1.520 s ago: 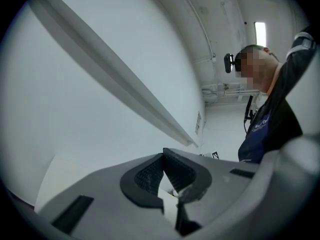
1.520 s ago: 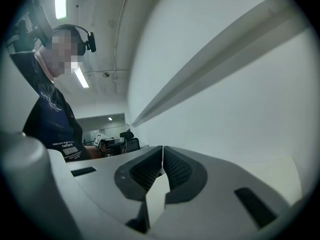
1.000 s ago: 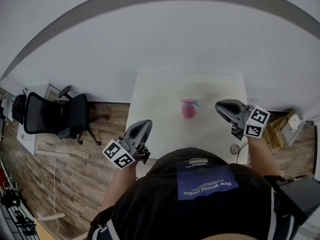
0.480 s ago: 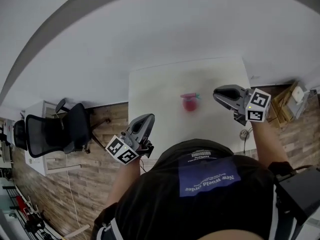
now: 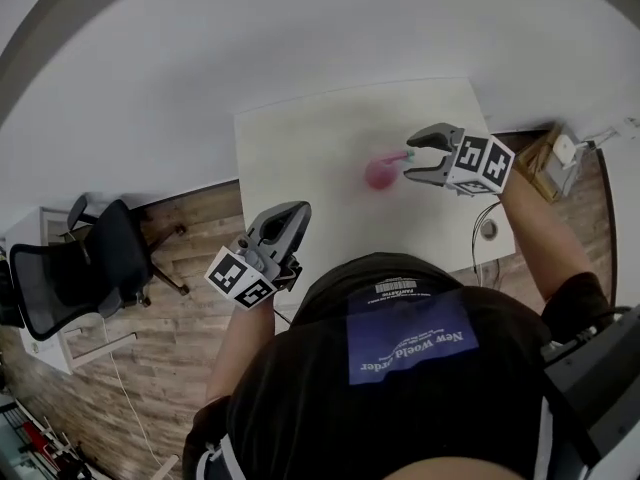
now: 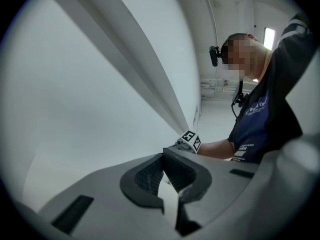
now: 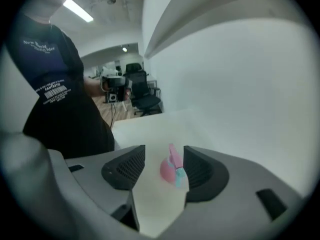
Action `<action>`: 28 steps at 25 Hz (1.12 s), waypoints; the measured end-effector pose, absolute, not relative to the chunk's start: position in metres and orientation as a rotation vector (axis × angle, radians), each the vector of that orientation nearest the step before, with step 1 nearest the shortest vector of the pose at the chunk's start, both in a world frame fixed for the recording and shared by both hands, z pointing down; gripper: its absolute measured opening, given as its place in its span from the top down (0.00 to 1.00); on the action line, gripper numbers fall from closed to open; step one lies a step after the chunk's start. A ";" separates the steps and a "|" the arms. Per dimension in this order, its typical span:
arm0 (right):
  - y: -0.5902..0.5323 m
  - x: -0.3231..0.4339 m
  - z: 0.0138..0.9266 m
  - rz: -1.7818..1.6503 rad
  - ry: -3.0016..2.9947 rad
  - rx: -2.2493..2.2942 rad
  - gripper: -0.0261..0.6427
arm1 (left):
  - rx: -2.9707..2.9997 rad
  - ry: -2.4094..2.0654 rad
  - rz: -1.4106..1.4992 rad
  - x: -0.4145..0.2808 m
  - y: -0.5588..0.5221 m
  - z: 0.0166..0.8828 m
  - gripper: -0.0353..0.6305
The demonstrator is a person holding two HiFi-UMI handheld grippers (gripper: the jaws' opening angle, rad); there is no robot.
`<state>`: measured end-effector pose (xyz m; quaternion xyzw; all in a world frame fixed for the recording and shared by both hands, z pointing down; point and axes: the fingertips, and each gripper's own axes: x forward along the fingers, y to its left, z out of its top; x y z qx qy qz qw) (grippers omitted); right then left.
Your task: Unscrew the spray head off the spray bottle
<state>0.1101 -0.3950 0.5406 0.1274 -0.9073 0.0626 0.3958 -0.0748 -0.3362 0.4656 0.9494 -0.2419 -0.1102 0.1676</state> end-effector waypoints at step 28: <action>-0.426 0.075 0.673 0.082 -1.738 -0.021 0.70 | 2.631 -0.825 -0.307 -0.107 -0.339 0.495 0.94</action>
